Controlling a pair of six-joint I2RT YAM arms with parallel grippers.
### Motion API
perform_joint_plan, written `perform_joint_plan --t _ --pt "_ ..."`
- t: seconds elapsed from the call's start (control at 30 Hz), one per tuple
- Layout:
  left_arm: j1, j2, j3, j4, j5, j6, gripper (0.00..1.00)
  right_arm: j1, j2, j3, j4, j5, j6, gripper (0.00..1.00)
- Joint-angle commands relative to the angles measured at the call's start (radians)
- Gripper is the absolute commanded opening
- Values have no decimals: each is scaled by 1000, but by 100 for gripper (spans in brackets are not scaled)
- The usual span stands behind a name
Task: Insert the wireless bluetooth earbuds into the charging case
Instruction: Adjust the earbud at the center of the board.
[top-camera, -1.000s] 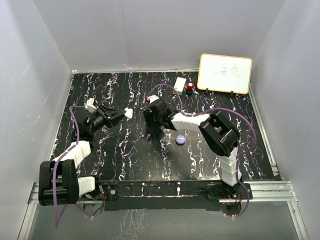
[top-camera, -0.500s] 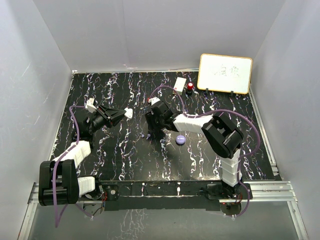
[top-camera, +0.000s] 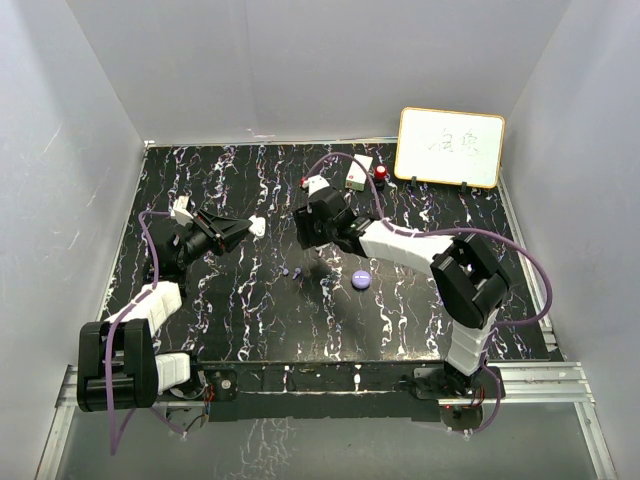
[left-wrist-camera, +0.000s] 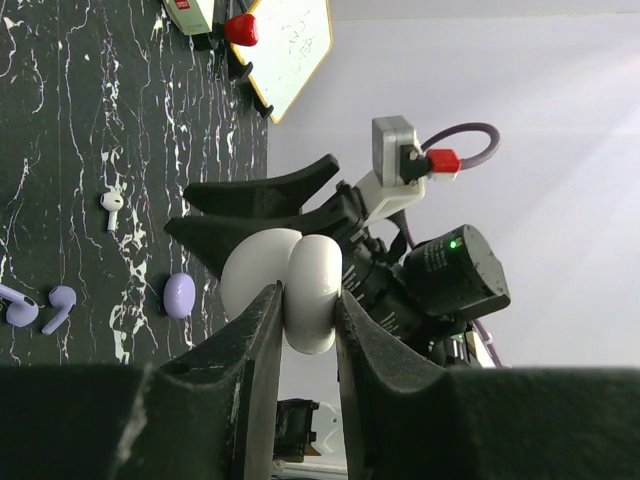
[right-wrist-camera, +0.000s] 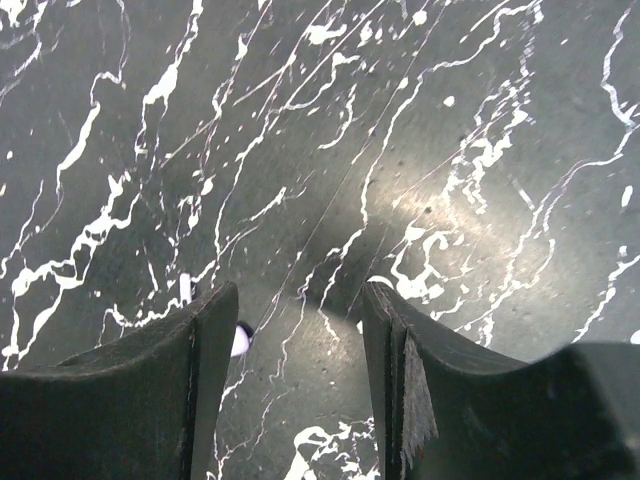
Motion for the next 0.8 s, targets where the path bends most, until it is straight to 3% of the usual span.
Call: perform_joint_plan --t 0.0,0.77 --pt "6 -15 32 0 11 6 0 -33 10 90 -54 50 9 50" --pt "5 -19 17 9 11 5 0 -55 109 79 -88 18 26 47"
